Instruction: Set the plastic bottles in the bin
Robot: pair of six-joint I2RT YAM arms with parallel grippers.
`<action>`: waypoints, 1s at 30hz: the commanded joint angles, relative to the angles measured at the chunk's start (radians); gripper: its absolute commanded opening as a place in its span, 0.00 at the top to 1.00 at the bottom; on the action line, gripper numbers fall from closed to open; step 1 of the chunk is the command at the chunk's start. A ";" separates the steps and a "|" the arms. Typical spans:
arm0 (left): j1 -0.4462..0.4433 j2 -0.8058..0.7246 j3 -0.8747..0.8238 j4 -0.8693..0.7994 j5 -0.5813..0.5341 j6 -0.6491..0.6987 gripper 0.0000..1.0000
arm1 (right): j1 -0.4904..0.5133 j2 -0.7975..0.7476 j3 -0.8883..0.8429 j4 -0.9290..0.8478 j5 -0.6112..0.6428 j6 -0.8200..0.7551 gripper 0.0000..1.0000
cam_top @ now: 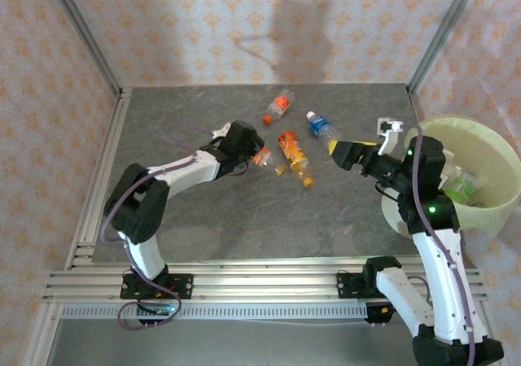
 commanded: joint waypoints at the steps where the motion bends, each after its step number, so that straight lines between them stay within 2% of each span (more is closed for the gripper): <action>1: -0.003 -0.107 0.032 0.096 0.051 0.236 0.57 | 0.094 0.033 -0.002 0.058 0.045 -0.042 0.01; 4: -0.001 -0.166 0.016 0.203 0.170 0.309 0.57 | 0.165 0.064 -0.010 0.060 0.101 -0.070 0.01; 7: 0.000 -0.194 0.020 0.327 0.328 0.332 0.56 | 0.203 0.095 -0.016 0.121 0.041 -0.059 0.01; 9: -0.002 -0.199 0.056 0.339 0.437 0.359 0.56 | 0.225 0.118 -0.016 0.189 -0.009 -0.038 0.01; 12: -0.003 -0.207 0.099 0.333 0.549 0.392 0.56 | 0.250 0.159 0.012 0.196 0.030 -0.037 0.01; 15: -0.008 -0.220 0.131 0.321 0.635 0.414 0.56 | 0.263 0.216 0.048 0.204 -0.063 -0.031 0.01; 18: -0.021 -0.252 0.118 0.363 0.669 0.417 0.57 | 0.273 0.255 0.077 0.207 -0.069 -0.002 0.01; 20: -0.030 -0.274 0.118 0.353 0.672 0.434 0.56 | 0.275 0.267 0.084 0.221 -0.048 0.020 0.01; 22: -0.043 -0.285 0.127 0.329 0.674 0.452 0.56 | 0.279 0.278 0.084 0.250 -0.080 0.033 0.00; 27: -0.066 -0.284 0.141 0.346 0.693 0.454 0.56 | 0.326 0.292 0.089 0.299 -0.104 0.021 0.15; 30: -0.078 -0.280 0.150 0.344 0.699 0.462 0.56 | 0.332 0.295 0.070 0.395 -0.093 0.085 0.20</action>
